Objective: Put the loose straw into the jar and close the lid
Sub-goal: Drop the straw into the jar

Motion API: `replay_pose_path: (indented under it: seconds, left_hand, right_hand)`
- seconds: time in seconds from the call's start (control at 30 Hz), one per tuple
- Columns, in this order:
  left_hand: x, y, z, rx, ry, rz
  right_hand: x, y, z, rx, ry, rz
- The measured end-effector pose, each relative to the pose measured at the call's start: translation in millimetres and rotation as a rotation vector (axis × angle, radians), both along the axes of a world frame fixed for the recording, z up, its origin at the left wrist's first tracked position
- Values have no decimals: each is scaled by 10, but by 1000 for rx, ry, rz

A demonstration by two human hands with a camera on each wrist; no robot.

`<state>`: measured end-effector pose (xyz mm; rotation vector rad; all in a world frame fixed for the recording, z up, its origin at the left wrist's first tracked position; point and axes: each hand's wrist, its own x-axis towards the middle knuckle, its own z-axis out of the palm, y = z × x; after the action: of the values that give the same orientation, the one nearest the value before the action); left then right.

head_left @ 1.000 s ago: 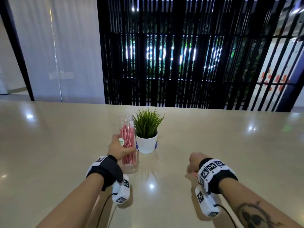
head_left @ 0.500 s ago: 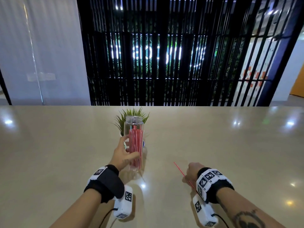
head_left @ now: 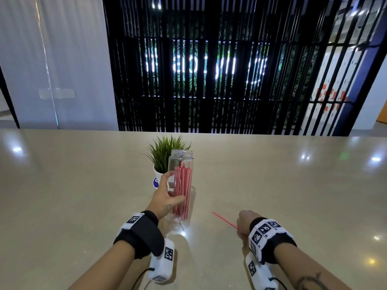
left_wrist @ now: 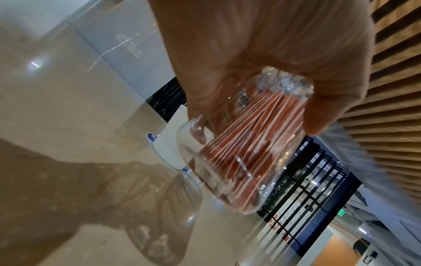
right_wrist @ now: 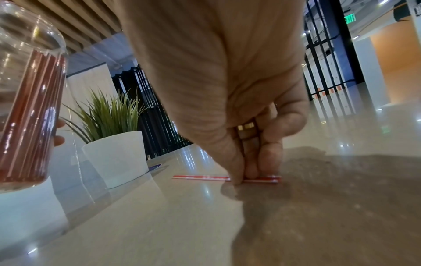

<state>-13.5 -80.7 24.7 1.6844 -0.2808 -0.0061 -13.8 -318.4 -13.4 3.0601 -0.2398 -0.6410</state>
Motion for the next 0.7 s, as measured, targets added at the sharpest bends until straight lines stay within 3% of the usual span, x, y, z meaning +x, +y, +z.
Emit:
replay_pose_path:
  seconds: [0.6,0.7]
  left_hand:
    - [-19,-93,83,36,-5,-22]
    - [-36,-85,92,47,-7,-21]
  right_hand:
    - [-73,-79,-74,206,-28,-49]
    - [-78,-107,46,256,-115,-26]
